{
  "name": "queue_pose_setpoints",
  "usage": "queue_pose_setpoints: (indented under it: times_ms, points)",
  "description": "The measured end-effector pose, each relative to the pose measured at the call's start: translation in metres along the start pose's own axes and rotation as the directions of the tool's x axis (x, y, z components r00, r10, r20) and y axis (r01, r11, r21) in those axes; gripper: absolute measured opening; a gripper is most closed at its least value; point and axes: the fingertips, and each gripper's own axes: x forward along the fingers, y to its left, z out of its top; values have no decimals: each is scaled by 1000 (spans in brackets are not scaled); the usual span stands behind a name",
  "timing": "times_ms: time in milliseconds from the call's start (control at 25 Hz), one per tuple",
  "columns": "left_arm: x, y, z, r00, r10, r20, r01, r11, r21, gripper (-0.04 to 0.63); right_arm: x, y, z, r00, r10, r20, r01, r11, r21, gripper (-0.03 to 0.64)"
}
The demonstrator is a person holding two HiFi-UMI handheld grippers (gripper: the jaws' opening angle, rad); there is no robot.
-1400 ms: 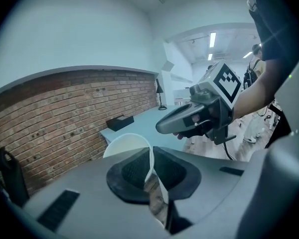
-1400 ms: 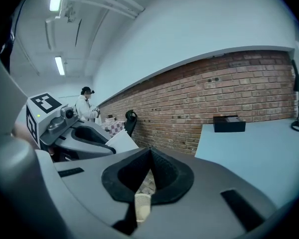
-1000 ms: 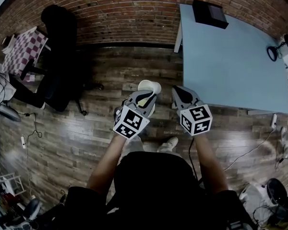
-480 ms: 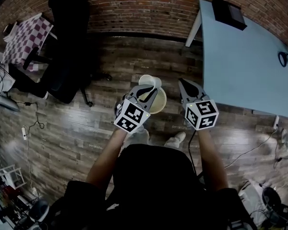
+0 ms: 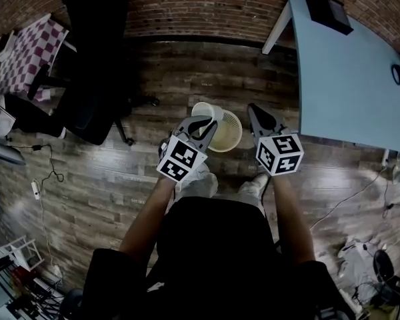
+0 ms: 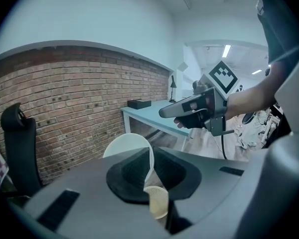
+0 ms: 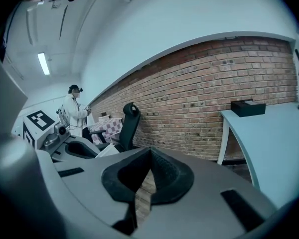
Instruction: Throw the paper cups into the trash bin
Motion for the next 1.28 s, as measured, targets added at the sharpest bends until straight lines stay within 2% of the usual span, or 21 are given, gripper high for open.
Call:
queue_pose_setpoints:
  times_ms: [240, 560, 800, 1120, 1280]
  points:
    - [-8, 10, -24, 999, -38, -16, 37, 999, -39, 31, 9, 10, -11, 999, -37, -28, 38, 999, 6, 5]
    - [8, -8, -45, 994, -102, -44, 97, 990, -99, 32, 10, 0, -24, 997, -54, -53, 55, 998, 31, 5]
    - [29, -20, -68, 990, -110, -83, 93, 977, -190, 31, 12, -17, -43, 995, -47, -86, 51, 997, 53, 5]
    - [76, -35, -123, 979, -135, -151, 90, 958, -271, 31, 32, -37, -106, 981, -2, -192, 19, 996, 85, 5]
    - [102, -46, -149, 971, -150, -184, 91, 951, -295, 31, 36, -54, -142, 971, -4, -238, 31, 993, 112, 5]
